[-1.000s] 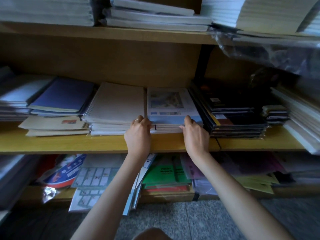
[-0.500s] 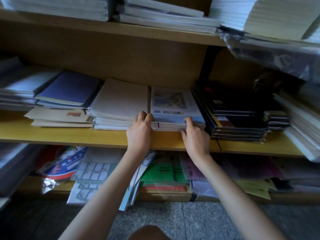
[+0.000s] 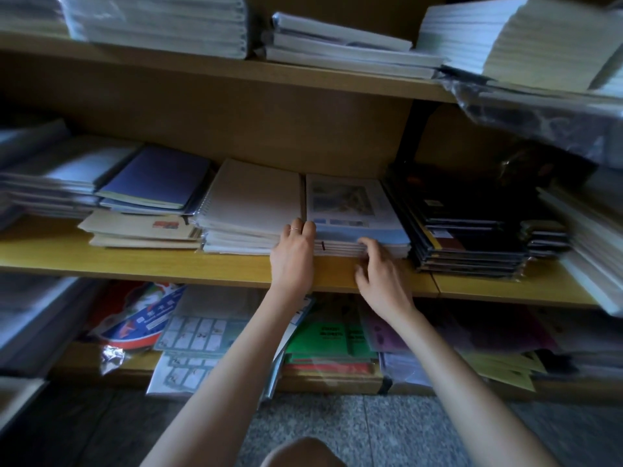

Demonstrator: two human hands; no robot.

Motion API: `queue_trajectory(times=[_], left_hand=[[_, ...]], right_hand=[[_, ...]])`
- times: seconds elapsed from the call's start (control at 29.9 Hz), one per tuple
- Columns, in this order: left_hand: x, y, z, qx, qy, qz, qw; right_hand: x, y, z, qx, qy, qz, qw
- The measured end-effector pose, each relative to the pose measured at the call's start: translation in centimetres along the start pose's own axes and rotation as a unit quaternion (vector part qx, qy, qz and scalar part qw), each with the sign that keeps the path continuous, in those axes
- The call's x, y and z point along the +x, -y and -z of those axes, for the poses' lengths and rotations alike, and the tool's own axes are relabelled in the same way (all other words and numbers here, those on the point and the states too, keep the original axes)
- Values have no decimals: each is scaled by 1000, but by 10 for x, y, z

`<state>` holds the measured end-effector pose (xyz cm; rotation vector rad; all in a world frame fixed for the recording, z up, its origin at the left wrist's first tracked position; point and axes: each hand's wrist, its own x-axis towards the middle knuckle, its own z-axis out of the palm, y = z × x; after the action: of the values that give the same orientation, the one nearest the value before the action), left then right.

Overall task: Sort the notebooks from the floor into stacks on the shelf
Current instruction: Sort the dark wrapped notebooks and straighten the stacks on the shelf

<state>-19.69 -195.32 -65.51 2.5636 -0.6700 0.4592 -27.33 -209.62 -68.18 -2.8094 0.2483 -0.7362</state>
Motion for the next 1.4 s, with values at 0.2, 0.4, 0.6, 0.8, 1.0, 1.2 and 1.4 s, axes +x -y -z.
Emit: queue_trajectory(times=[0.2,0.4,0.6,0.8,1.0,1.2,1.4], left_hand=[[-10,34,40,-113,-140,-2,984],[-7,135,60,-145,-105,189,966],[-6,136,46,-129,-80,172,973],[-3,142,46,-128,-92,180,971],[5,141,39,-115,-134,208,962],[8,145,38,-62,-132,214,966],[-3,146,46,-128,-134,158,970]], right_hand=[[-4,39,5,-15,-59,-18,998],[27,94,-7,-27,-87,107,990],[41,122,-36,-150,-89,114,978],[52,120,-43,-196,-111,87,970],[56,120,-49,-173,-140,66,973],[55,123,-53,-168,-140,65,974],[50,117,-47,-169,-141,66,973]])
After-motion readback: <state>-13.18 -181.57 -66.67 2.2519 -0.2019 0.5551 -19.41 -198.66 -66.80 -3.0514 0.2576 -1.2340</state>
